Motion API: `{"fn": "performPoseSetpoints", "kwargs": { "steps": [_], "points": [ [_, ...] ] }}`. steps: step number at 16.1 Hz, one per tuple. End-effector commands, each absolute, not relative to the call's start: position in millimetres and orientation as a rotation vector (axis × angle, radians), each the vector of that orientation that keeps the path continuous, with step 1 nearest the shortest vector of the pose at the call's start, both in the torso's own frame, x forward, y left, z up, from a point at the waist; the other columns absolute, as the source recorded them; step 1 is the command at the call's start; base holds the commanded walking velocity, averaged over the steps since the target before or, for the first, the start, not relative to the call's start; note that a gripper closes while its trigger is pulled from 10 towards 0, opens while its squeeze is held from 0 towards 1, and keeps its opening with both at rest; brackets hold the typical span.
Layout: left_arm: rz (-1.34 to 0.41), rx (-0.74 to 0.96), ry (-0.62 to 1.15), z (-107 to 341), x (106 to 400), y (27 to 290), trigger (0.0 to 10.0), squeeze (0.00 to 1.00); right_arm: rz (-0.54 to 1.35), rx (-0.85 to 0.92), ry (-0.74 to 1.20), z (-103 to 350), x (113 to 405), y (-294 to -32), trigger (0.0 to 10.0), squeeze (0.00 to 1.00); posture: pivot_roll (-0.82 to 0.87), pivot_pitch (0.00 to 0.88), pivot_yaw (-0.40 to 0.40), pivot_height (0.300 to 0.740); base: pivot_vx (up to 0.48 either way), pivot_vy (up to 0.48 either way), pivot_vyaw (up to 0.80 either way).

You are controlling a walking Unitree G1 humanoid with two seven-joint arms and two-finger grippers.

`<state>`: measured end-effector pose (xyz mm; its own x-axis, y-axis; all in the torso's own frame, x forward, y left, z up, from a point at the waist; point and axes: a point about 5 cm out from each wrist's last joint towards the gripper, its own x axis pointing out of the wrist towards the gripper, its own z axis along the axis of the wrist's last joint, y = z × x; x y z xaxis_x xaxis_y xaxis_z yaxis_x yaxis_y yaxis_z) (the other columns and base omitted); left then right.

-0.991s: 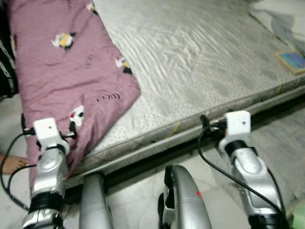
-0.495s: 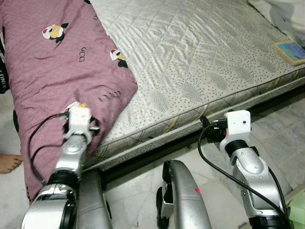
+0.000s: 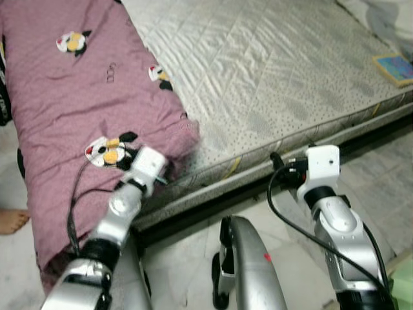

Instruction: Clean up the room

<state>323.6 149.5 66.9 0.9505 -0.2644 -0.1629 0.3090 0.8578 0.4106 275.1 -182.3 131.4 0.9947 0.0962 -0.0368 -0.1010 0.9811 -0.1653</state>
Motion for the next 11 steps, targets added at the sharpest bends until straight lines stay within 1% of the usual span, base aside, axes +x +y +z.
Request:
{"fn": "performPoseSetpoints", "kwargs": {
  "steps": [1,2,4,6,8,9,10,11],
  "points": [
    [-0.286,0.463,0.055,72,323,152,10.0,0.00,0.106,-0.167,0.050,128,276,-182,10.0,0.00,-0.14,0.211,-0.080,0.564,0.000,0.000,0.00],
    [-0.234,0.436,0.020,79,326,158,10.0,0.00,0.106,-0.168,0.050,128,276,-181,10.0,0.00,-0.14,0.208,-0.082,0.564,0.000,0.000,0.00],
    [-0.069,0.340,-0.074,100,333,178,10.0,0.00,0.106,-0.168,0.048,128,277,-181,10.0,0.00,-0.14,0.207,-0.082,0.564,0.000,0.000,0.00],
    [0.057,0.253,-0.126,113,337,196,10.0,0.00,0.106,-0.171,0.047,128,276,-182,10.0,0.00,-0.14,0.207,-0.082,0.564,0.000,0.000,0.00],
    [0.102,0.221,-0.134,115,337,202,10.0,0.00,0.105,-0.172,0.046,128,276,-182,10.0,0.00,-0.14,0.207,-0.081,0.564,0.000,0.000,0.00],
    [0.165,0.154,-0.084,111,339,211,10.0,0.00,0.105,-0.172,0.047,128,276,-182,10.0,0.00,-0.14,0.209,-0.080,0.564,0.000,0.000,0.00],
    [0.187,0.137,-0.044,106,339,215,10.0,0.00,0.105,-0.172,0.047,128,276,-181,10.0,0.00,-0.14,0.211,-0.079,0.564,0.000,0.000,0.00],
    [0.204,0.153,0.066,93,339,219,10.0,0.00,0.106,-0.171,0.048,128,275,-181,10.0,0.00,-0.14,0.211,-0.080,0.564,0.000,0.000,0.00]
  ]
}}
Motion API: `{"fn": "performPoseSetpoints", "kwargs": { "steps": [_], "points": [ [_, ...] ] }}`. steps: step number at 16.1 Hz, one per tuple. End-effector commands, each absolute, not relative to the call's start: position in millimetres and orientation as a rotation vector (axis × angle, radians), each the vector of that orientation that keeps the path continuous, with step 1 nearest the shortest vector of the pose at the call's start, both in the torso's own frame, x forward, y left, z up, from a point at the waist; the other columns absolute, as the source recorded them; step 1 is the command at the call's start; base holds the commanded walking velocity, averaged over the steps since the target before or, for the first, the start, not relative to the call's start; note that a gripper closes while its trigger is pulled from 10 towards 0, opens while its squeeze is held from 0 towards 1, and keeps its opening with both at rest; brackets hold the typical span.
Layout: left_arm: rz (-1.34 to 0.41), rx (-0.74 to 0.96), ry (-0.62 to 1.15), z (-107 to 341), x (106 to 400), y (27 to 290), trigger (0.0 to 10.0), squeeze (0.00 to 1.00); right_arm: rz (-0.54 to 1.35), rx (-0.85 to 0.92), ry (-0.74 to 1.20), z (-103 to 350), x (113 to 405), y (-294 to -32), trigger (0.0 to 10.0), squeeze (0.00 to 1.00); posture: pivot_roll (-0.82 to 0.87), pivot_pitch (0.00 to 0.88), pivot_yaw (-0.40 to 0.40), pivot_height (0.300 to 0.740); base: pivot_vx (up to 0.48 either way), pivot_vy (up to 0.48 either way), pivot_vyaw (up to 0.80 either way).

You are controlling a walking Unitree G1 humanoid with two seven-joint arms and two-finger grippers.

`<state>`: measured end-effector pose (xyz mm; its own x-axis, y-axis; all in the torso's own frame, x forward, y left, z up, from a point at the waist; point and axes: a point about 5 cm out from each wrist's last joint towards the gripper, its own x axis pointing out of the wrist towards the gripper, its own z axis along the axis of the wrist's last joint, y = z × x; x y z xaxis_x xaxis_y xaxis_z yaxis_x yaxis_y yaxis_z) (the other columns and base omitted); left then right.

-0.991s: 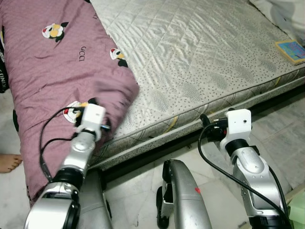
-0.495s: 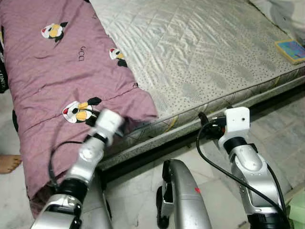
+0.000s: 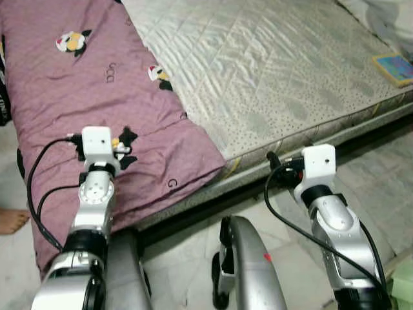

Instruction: Clean up the room

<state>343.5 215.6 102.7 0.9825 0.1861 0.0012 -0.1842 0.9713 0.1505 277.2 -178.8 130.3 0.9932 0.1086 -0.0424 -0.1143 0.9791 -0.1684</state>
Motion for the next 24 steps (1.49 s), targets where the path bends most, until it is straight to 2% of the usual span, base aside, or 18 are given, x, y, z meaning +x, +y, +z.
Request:
{"fn": "performPoseSetpoints", "kwargs": {
  "steps": [1,2,3,4,7,11,15,17,19,20,21,22,24],
  "points": [
    [0.209,0.134,0.235,71,337,220,10.0,0.00,0.107,-0.171,0.051,127,275,-181,10.0,0.00,-0.14,0.214,-0.082,0.564,0.000,0.000,0.00],
    [0.163,0.157,0.364,54,334,214,10.0,0.00,0.106,-0.175,0.057,125,276,-181,10.0,0.00,-0.14,0.213,-0.086,0.564,0.000,0.000,0.00],
    [0.109,0.203,0.414,48,334,207,10.0,0.00,0.106,-0.177,0.060,125,276,-181,10.0,0.00,-0.14,0.212,-0.087,0.564,0.000,0.000,0.00],
    [0.053,0.186,0.432,48,337,197,10.0,0.00,0.111,-0.178,0.059,125,277,-180,10.0,0.00,-0.14,0.209,-0.088,0.564,0.000,0.000,0.00],
    [-0.213,0.322,0.446,56,349,156,10.0,0.00,0.112,-0.181,0.056,127,280,-181,10.0,0.00,-0.14,0.200,-0.087,0.564,0.000,0.000,0.00],
    [-0.364,0.407,0.480,46,343,134,10.0,0.00,0.114,-0.178,0.048,128,283,-177,10.0,0.00,-0.15,0.190,-0.076,0.564,0.000,0.000,0.00],
    [-0.423,0.478,0.450,48,342,140,10.0,0.00,0.100,-0.164,0.034,128,290,-176,10.0,0.00,-0.12,0.173,-0.060,0.564,0.000,0.000,0.00],
    [-0.403,0.477,0.332,60,346,143,10.0,0.00,0.102,-0.150,0.020,129,296,-171,10.0,0.00,-0.09,0.167,-0.054,0.564,0.000,0.000,0.00],
    [-0.346,0.433,0.098,89,348,153,10.0,0.00,0.110,-0.122,0.006,129,304,-165,10.0,0.00,-0.04,0.163,-0.054,0.564,0.000,0.000,0.00],
    [-0.329,0.417,0.036,97,346,157,10.0,0.00,0.117,-0.113,0.003,129,306,-162,10.0,0.00,-0.02,0.163,-0.055,0.564,0.000,0.000,0.00],
    [-0.294,0.383,-0.053,109,339,164,10.0,0.00,0.127,-0.101,-0.001,129,310,-158,10.0,0.00,0.01,0.163,-0.055,0.564,0.000,0.000,0.00],
    [-0.214,0.272,-0.145,124,322,177,10.0,0.00,0.139,-0.090,0.000,127,318,-152,10.0,0.00,0.05,0.165,-0.058,0.564,0.000,0.000,0.00],
    [-0.141,0.161,-0.142,127,305,192,10.0,0.00,0.151,-0.085,0.021,124,326,-146,10.0,0.00,0.09,0.171,-0.058,0.564,0.000,0.000,0.00]
  ]
}}
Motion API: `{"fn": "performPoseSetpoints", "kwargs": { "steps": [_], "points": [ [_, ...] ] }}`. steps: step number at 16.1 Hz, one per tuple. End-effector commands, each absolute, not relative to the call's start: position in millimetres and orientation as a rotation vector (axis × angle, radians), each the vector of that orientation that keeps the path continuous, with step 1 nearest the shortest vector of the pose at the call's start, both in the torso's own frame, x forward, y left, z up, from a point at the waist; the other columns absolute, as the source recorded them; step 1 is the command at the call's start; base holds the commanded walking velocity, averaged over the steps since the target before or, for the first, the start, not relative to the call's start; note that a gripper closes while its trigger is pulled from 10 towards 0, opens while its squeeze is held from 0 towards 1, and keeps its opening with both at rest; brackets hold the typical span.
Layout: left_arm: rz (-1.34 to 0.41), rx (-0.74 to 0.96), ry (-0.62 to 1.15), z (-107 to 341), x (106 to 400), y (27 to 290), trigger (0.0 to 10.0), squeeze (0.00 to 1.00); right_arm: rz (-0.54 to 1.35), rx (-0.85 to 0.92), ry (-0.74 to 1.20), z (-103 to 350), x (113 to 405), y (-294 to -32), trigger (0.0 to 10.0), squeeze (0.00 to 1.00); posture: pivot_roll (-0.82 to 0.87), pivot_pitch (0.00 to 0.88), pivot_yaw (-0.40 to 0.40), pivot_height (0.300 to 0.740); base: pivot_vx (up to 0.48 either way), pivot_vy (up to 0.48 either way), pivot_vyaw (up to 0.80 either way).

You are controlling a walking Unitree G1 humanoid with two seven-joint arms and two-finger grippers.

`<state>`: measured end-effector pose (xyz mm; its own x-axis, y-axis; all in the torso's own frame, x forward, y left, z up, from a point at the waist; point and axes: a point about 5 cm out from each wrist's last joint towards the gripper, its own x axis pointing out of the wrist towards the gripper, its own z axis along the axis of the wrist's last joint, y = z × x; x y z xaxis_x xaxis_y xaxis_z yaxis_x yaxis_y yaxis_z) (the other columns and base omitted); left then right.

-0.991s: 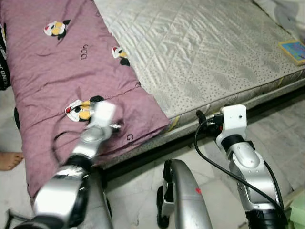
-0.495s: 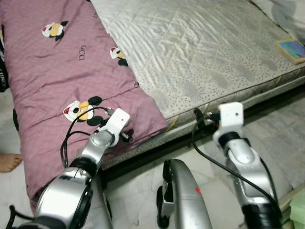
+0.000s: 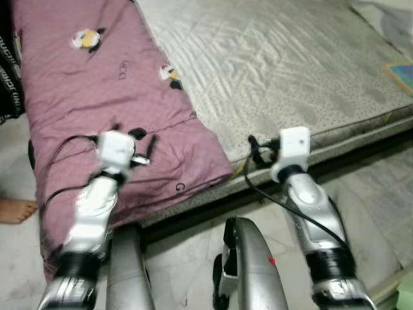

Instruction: Clean up the room

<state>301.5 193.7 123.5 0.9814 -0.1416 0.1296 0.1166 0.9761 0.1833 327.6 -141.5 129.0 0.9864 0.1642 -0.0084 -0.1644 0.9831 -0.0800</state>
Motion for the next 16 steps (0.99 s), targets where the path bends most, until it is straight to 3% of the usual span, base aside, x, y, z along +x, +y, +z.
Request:
{"fn": "performPoseSetpoints", "kwargs": {
  "steps": [1,7,13,16],
  "points": [
    [-0.067,0.114,-0.144,126,279,209,10.0,0.00,0.189,-0.106,0.025,123,334,-138,10.0,0.00,0.13,0.188,-0.055,0.564,0.000,0.000,0.00],
    [-0.017,0.126,-0.099,123,244,225,10.0,0.00,0.248,-0.089,0.034,116,347,-117,10.0,0.00,0.21,0.219,-0.041,0.564,0.000,0.000,0.61],
    [-0.034,0.131,-0.040,132,225,224,10.0,0.00,0.273,-0.042,0.077,106,353,-110,10.0,0.00,0.24,0.264,-0.010,0.564,0.000,0.000,0.00],
    [-0.104,0.131,0.019,133,211,218,10.0,0.00,0.371,-0.007,0.124,105,358,-75,10.0,0.00,0.28,0.326,0.021,0.564,0.000,0.000,0.00]
  ]
}}
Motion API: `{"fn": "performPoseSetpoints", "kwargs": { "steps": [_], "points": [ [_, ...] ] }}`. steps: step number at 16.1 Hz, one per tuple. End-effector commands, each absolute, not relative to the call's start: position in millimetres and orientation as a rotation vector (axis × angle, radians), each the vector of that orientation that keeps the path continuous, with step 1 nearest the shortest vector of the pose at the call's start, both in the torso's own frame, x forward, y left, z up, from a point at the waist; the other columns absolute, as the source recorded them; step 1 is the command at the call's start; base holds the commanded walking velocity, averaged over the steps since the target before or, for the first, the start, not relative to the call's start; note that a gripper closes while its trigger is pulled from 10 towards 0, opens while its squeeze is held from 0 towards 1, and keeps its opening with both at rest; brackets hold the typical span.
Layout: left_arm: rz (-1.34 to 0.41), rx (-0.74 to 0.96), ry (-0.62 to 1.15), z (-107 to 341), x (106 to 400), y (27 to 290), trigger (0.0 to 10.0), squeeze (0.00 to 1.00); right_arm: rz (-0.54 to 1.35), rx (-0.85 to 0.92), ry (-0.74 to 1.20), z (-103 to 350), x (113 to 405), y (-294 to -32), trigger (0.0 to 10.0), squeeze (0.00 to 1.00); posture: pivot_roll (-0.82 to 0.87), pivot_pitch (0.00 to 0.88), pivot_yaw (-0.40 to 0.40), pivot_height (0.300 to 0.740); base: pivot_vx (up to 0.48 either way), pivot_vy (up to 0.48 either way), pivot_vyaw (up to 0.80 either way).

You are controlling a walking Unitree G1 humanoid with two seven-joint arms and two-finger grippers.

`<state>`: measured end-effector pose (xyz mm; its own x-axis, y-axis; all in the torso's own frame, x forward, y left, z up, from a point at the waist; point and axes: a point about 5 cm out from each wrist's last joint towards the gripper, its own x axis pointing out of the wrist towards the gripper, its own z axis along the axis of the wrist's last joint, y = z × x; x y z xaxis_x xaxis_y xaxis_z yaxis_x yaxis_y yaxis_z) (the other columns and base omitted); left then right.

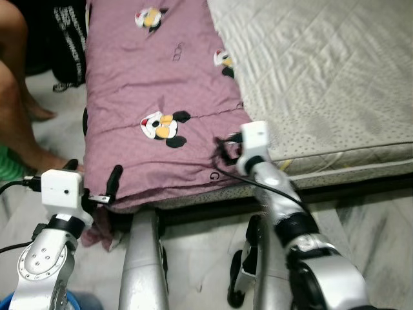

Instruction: Clean up the room

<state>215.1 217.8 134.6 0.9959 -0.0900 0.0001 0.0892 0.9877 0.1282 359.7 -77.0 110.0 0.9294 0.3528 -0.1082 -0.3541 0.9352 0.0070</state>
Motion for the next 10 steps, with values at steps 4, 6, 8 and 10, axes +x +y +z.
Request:
{"fn": "performPoseSetpoints", "kwargs": {
  "steps": [4,6,8,10],
  "points": [
    [-0.134,0.114,0.063,133,198,211,10.0,0.00,0.482,0.037,0.130,111,355,-29,10.0,0.00,0.28,0.362,0.022,0.564,0.000,0.000,0.00],
    [-0.139,0.110,0.072,133,197,209,10.0,0.00,0.505,0.022,0.166,107,352,-20,10.0,0.00,0.28,0.369,0.017,0.564,0.000,0.000,0.00],
    [-0.137,0.105,0.084,133,198,209,10.0,0.00,0.473,-0.008,0.227,98,352,-21,10.0,0.00,0.27,0.364,0.010,0.564,0.000,0.000,0.00],
    [-0.133,0.099,0.090,131,200,208,10.0,0.00,0.331,0.033,0.289,90,357,-46,10.0,0.00,0.27,0.355,0.002,0.564,0.000,0.000,0.00]
  ]
}}
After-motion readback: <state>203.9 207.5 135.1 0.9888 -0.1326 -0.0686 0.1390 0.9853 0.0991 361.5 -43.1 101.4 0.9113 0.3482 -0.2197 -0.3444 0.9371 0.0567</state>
